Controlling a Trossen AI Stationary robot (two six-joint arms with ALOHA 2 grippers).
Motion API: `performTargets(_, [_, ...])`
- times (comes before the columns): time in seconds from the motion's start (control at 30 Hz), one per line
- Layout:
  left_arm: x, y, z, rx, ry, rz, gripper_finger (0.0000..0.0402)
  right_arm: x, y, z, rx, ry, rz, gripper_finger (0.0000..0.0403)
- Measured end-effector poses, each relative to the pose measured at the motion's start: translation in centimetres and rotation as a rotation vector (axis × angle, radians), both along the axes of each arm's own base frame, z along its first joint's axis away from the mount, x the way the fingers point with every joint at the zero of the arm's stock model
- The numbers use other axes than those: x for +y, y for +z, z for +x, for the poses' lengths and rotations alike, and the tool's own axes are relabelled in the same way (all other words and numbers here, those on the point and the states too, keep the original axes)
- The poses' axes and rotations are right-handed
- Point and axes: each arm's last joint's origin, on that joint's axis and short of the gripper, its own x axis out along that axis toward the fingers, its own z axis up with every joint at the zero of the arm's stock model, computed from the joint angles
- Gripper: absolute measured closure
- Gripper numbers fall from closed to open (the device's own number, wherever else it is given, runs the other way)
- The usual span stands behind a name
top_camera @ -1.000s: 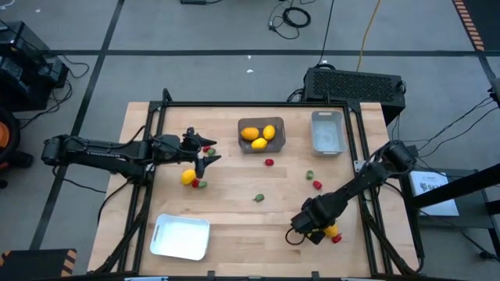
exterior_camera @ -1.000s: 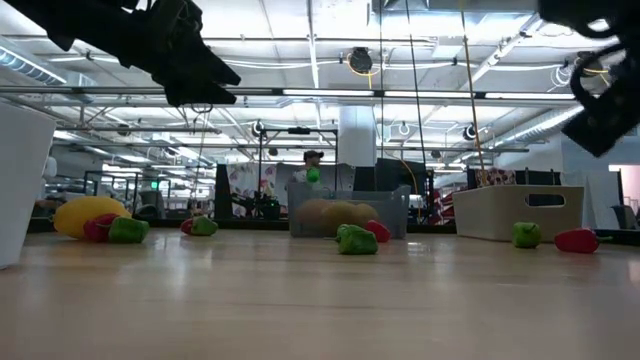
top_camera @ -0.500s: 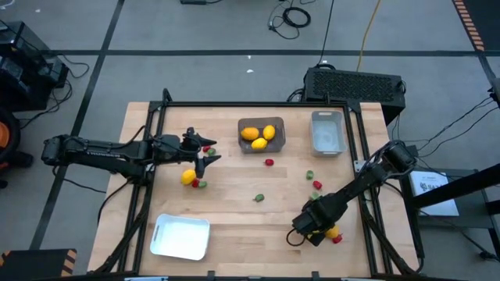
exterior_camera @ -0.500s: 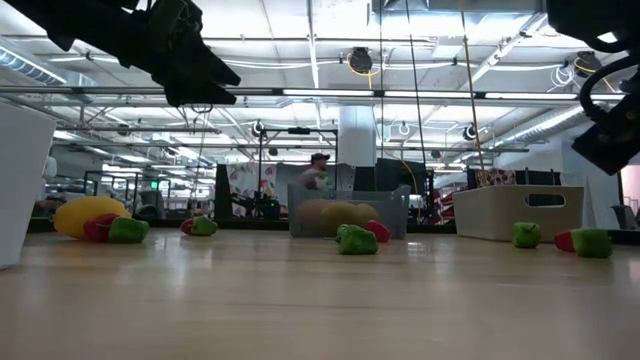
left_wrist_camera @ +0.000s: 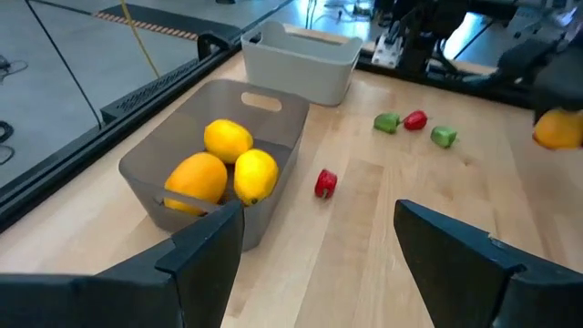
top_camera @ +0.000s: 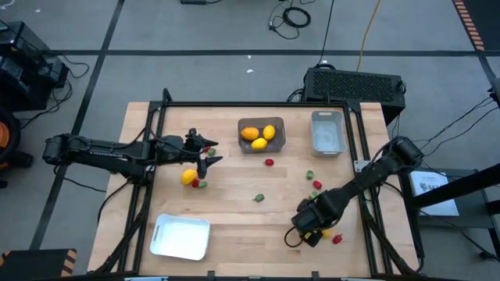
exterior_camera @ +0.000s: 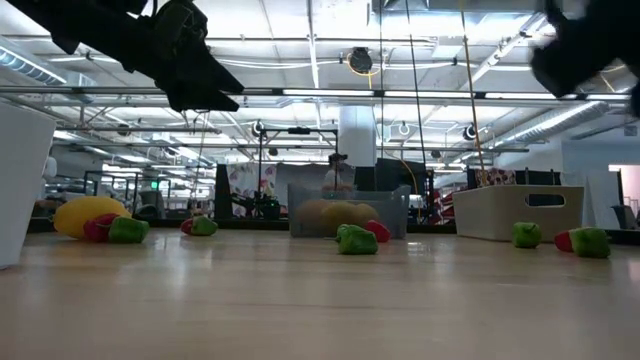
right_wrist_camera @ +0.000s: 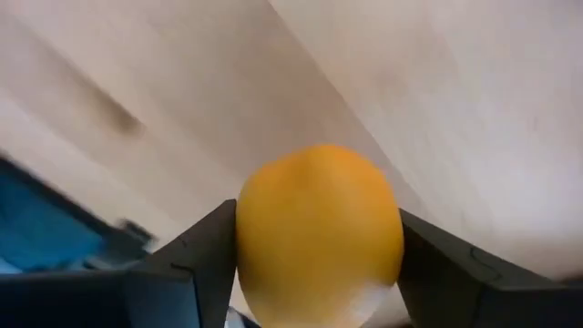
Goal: Sort produce into baskets
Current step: Put the lemon into the black bin
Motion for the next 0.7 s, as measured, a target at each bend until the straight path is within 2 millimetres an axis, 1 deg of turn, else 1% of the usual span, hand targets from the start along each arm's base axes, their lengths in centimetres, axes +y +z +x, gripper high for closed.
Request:
performTargets(0.17, [0.0,0.0,0.0,-0.002,0.004,0.001,0.0111,-1.3,2.9,2.3,-0.216,0.044,-0.086,0.0170])
performTargets(0.3, [0.0,0.0,0.0,0.004,0.005,0.001,0.0111,-3.3,4.7,4.5,-0.374,0.119,-0.196,0.0170])
performTargets(0.37, [0.0,-0.1,0.0,0.007,0.006,-0.001,0.0111,-4.7,5.2,5.5,-0.433,0.148,-0.250,0.0169])
performTargets(0.47, [0.0,-0.1,-0.1,0.015,0.007,-0.003,0.0111,-7.3,5.4,6.8,-0.491,0.187,-0.299,0.0168])
performTargets(0.6, [0.1,-0.4,-0.2,0.052,0.031,0.011,0.0111,-11.1,5.7,8.4,-0.569,0.223,-0.357,0.0168])
performTargets(0.7, [0.3,-0.9,-0.5,0.108,0.090,0.046,0.0111,-14.2,6.1,9.3,-0.640,0.221,-0.408,0.0168])
